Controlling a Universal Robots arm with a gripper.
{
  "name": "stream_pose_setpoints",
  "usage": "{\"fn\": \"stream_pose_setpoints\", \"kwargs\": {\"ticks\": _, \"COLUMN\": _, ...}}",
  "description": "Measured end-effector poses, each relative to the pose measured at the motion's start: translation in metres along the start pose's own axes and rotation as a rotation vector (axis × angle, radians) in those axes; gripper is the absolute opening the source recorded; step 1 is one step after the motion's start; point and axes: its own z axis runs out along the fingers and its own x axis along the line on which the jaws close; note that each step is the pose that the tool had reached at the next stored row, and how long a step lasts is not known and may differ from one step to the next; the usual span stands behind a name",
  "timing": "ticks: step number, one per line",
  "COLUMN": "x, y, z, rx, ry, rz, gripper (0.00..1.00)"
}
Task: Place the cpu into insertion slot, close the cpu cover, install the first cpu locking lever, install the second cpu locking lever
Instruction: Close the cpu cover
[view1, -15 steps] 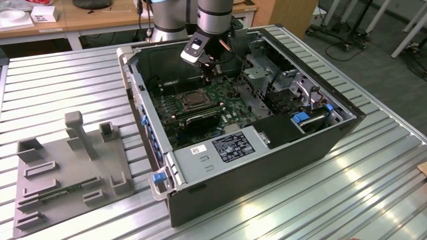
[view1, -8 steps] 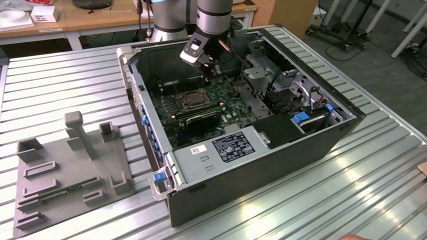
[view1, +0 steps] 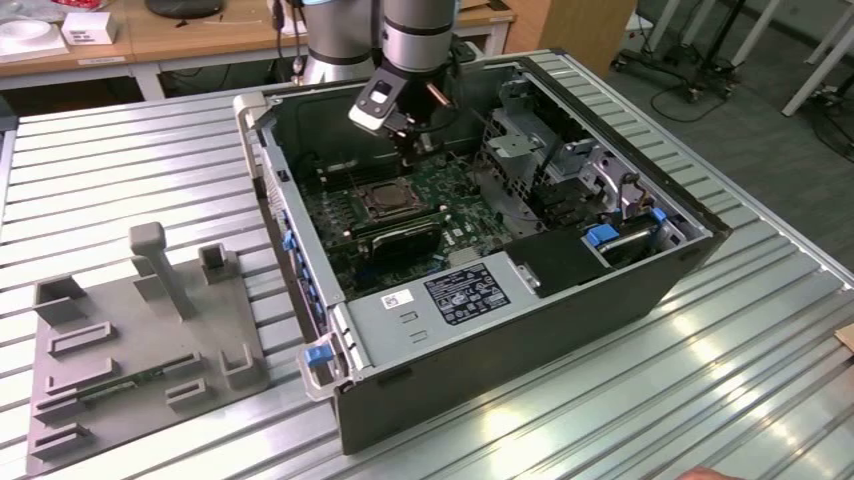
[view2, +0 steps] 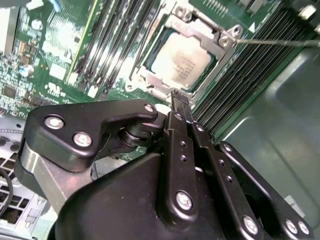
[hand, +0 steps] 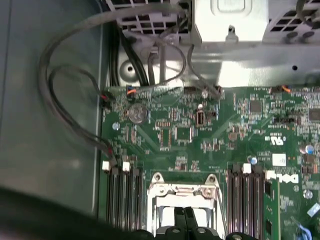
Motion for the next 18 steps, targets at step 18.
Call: {"fn": "stream_pose_setpoints", "kwargs": {"ticks": 18, "x": -0.0031, "y": -0.0258, "z": 0.0026, "rx": 0.0001, "ry": 0.0000, "rz": 0.000, "gripper": 0.11}}
